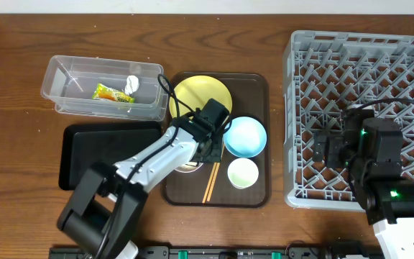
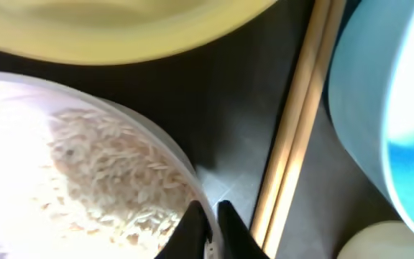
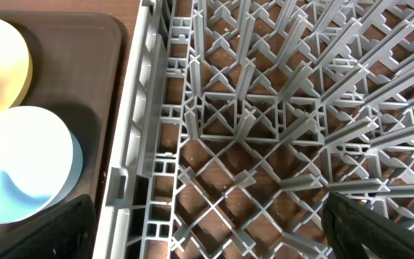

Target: Sort waste into correct bins and load items into the dishwasher rack

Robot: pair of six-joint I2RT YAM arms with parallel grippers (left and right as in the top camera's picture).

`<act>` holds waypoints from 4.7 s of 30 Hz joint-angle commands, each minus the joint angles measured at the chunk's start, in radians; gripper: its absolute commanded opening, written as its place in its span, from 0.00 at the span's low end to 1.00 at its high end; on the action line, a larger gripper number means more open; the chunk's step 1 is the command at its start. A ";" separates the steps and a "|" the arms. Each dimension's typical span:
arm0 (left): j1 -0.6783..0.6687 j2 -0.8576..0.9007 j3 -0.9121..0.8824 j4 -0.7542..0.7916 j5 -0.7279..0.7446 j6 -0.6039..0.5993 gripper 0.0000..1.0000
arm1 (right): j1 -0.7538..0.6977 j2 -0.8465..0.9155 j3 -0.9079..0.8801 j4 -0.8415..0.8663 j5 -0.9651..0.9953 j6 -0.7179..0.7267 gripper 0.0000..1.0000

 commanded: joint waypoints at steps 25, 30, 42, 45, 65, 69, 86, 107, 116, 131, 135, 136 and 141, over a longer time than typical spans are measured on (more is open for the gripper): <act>0.600 -0.295 -0.009 -0.264 0.673 0.455 0.06 | -0.010 0.000 0.018 -0.002 0.003 0.011 0.99; 0.792 -0.227 -0.010 -0.322 0.943 0.617 0.06 | -0.010 0.000 0.018 -0.005 0.003 0.011 0.99; 1.114 0.025 -0.015 -0.491 1.348 0.787 0.06 | -0.010 0.000 0.018 -0.015 0.003 0.010 0.99; 1.154 0.071 -0.015 -0.522 1.373 0.784 0.06 | -0.010 0.000 0.018 -0.017 0.003 0.011 0.99; 1.209 0.109 -0.015 -0.628 1.476 0.792 0.06 | -0.010 0.000 0.018 -0.024 0.003 0.011 0.99; 1.209 0.108 -0.015 -0.628 1.484 0.848 0.06 | -0.010 0.000 0.018 -0.024 0.003 0.011 0.99; 1.209 0.079 -0.015 -0.688 1.483 1.008 0.06 | -0.010 0.000 0.018 -0.024 0.003 0.010 0.99; 1.205 0.076 -0.015 -0.685 1.472 0.889 0.06 | -0.010 0.000 0.018 -0.024 0.003 0.010 0.99; 1.203 0.076 -0.009 -0.605 1.346 0.989 0.06 | -0.010 0.000 0.018 -0.024 0.003 0.010 0.99; 1.032 -0.267 0.068 -0.549 1.052 0.860 0.06 | -0.010 0.000 0.018 -0.027 0.003 0.010 0.99; 0.903 -0.359 0.068 -0.424 0.844 0.700 0.06 | -0.010 0.000 0.018 -0.027 0.003 0.010 0.99; 0.859 -0.377 0.068 -0.396 0.805 0.674 0.06 | -0.010 0.000 0.018 -0.027 0.003 0.010 0.99; 0.608 -0.414 0.068 -0.310 0.595 0.651 0.06 | -0.010 0.000 0.018 -0.027 0.003 0.011 0.99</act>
